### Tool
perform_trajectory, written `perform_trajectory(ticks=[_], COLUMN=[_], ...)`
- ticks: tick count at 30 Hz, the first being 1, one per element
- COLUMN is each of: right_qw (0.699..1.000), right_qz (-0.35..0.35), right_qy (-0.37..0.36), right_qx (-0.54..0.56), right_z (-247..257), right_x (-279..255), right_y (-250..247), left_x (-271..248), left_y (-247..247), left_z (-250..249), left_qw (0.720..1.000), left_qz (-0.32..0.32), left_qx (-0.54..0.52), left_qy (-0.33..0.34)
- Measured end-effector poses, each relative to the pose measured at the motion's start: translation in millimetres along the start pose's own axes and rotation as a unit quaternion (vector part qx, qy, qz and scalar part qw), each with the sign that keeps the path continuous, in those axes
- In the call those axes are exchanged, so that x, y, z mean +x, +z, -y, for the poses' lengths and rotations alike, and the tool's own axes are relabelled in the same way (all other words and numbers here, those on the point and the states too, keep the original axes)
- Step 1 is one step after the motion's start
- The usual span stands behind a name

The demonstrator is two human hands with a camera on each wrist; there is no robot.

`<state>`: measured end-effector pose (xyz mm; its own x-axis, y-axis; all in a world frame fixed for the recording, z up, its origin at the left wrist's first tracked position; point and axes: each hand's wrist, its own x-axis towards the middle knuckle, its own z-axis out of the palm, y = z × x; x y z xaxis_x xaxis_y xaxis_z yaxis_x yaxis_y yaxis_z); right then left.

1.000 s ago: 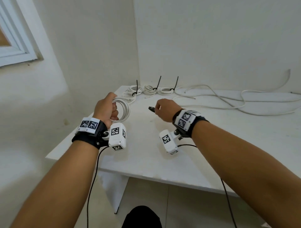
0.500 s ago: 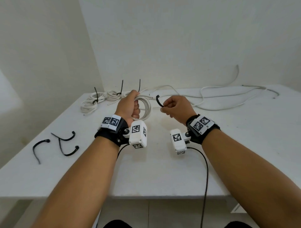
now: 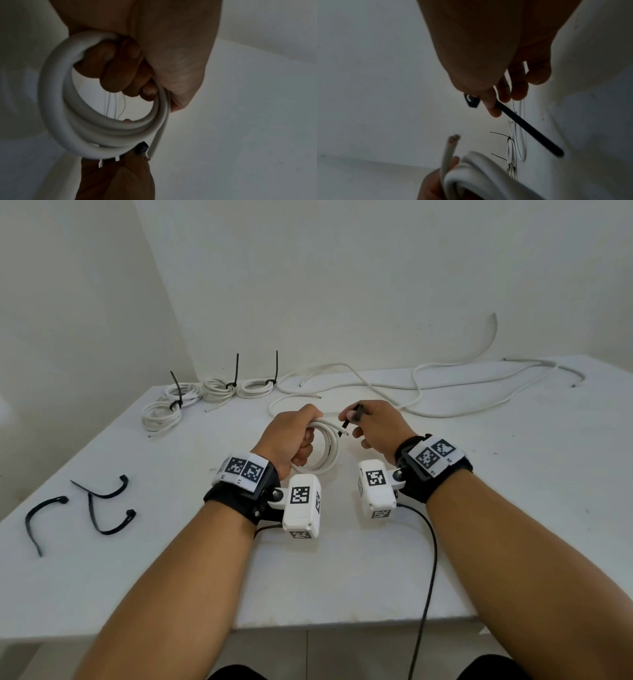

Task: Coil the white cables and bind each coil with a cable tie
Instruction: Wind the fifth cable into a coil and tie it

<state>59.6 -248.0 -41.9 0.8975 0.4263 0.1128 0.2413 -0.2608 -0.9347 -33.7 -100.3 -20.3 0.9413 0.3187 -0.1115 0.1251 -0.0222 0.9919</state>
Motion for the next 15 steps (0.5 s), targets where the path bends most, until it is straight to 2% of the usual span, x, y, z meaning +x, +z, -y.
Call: perform_trajectory(ticks=[10, 15], right_qw=[0.993, 0.99], right_qz=[0.0, 0.12], right_qy=[0.054, 0.061], right_qx=[0.104, 0.039], right_z=[6.9, 15.7], right_x=[-9.3, -14.8], right_y=[-2.3, -2.5], left_x=[-5.1, -6.7], left_y=[9.1, 14.7], left_z=[4.2, 7.3], left_qw=[0.998, 0.998], left_qz=[0.031, 0.025], left_qx=[0.044, 0.049], left_qy=[0.022, 0.035])
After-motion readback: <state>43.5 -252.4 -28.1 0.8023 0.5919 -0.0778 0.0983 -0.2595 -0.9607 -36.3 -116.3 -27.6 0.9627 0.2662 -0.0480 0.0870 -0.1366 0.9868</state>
